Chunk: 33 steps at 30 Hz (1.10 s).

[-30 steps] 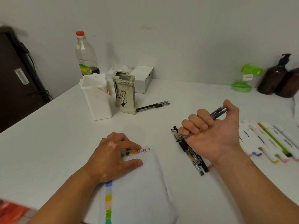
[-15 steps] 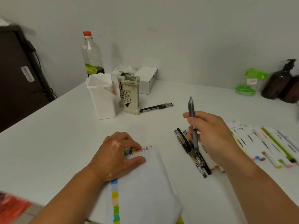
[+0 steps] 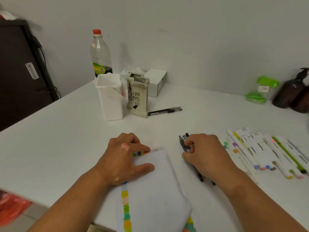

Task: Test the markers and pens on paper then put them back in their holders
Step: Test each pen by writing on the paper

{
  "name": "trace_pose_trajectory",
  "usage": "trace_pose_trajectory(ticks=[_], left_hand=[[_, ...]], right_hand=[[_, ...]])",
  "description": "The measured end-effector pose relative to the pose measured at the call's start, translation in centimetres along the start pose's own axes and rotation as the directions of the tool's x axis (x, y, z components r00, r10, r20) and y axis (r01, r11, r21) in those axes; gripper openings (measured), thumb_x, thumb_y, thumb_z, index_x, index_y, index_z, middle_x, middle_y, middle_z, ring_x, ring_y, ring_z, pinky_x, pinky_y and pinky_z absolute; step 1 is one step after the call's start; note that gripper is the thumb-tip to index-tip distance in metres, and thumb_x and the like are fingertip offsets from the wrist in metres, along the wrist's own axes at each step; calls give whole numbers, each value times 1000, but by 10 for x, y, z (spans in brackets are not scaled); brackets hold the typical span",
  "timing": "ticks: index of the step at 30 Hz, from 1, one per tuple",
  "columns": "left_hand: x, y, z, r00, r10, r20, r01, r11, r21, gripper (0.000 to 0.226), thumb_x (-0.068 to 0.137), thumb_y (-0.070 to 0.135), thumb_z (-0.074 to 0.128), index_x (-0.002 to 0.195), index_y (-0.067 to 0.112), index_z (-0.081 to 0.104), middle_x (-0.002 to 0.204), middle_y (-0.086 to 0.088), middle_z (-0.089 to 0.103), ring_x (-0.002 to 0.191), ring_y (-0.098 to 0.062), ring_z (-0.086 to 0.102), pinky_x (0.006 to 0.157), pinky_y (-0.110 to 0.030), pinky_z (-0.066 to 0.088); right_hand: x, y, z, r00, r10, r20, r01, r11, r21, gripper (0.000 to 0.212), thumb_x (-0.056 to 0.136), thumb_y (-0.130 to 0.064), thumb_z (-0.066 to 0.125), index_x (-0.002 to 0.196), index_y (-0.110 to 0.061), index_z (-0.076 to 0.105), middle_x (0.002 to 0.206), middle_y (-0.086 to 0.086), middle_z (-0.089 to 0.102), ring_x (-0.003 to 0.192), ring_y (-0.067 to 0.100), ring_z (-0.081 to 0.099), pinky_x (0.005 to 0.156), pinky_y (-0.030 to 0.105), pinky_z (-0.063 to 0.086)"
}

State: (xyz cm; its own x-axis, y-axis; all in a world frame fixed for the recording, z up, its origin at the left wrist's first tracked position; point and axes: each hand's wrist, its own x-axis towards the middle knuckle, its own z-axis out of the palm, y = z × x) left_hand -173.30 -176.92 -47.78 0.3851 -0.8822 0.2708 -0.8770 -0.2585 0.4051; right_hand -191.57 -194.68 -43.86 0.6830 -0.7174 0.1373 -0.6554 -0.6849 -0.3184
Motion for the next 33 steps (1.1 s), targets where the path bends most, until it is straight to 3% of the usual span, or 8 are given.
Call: trace_pose_trajectory(ticks=[4, 6, 10, 14, 17, 19, 22, 33], left_hand=[[1, 0, 0, 1000, -12, 19, 12, 1000, 10, 57, 76, 75, 60, 125, 45, 63, 106, 21, 47, 104, -3, 41, 101, -33, 32], [3, 0, 1, 1000, -18, 12, 18, 1000, 17, 55, 79, 74, 58, 125, 44, 62, 108, 21, 48, 106, -4, 41, 103, -34, 32], [4, -4, 3, 999, -25, -25, 25, 1000, 3, 52, 81, 71, 58, 123, 42, 63, 110, 23, 50, 109, -3, 42, 101, -35, 32], [6, -5, 6, 1000, -9, -26, 9, 1000, -8, 51, 80, 71, 58, 122, 41, 65, 111, 24, 51, 109, -3, 43, 98, -32, 33], [7, -7, 6, 1000, 5, -22, -5, 1000, -16, 53, 79, 73, 56, 121, 42, 65, 111, 25, 52, 108, -2, 44, 96, -31, 34], [8, -9, 6, 1000, 10, -20, -10, 1000, -19, 57, 77, 75, 52, 122, 43, 65, 111, 25, 52, 108, -1, 43, 96, -30, 35], [9, -9, 5, 1000, 9, -18, -9, 1000, -18, 58, 77, 77, 51, 123, 43, 64, 111, 26, 51, 108, 0, 42, 97, -30, 36], [10, -9, 6, 1000, 7, -10, -7, 1000, -9, 60, 76, 78, 52, 122, 43, 64, 109, 26, 50, 105, 1, 42, 96, -27, 37]], right_hand=[[1, 4, 2, 1000, -2, -10, 2, 1000, 2, 20, 85, -33, 73, 105, -27, 71, 83, -13, 61, 86, 10, 59, 71, 23, 46], [2, 6, 1, 1000, 9, -7, -9, 1000, 5, 19, 84, -33, 75, 102, -28, 71, 81, -13, 62, 83, 11, 61, 71, 26, 50], [10, 9, -10, 995, 22, -93, -14, 995, 94, 7, 85, -37, 74, 88, -35, 69, 72, -15, 65, 70, 3, 59, 58, 24, 46], [56, 0, -18, 982, -122, -148, 131, 990, 57, 10, 93, -30, 66, 100, -28, 74, 90, -8, 73, 77, 12, 65, 77, 31, 55], [106, -4, -10, 977, -210, -40, 208, 976, -58, 24, 100, -21, 56, 118, -18, 71, 113, 3, 73, 100, 23, 66, 92, 33, 51], [131, -4, 2, 966, -252, 55, 257, 957, -132, 28, 102, -16, 51, 125, -13, 67, 119, 7, 70, 106, 25, 63, 92, 32, 47], [154, -8, 18, 945, -292, 146, 313, 938, -148, 32, 103, -11, 48, 131, -12, 63, 122, 11, 66, 108, 26, 60, 93, 34, 45], [175, -16, 31, 916, -349, 201, 398, 860, -319, 29, 98, -10, 52, 120, -20, 68, 113, 6, 58, 102, 24, 56, 83, 33, 47]])
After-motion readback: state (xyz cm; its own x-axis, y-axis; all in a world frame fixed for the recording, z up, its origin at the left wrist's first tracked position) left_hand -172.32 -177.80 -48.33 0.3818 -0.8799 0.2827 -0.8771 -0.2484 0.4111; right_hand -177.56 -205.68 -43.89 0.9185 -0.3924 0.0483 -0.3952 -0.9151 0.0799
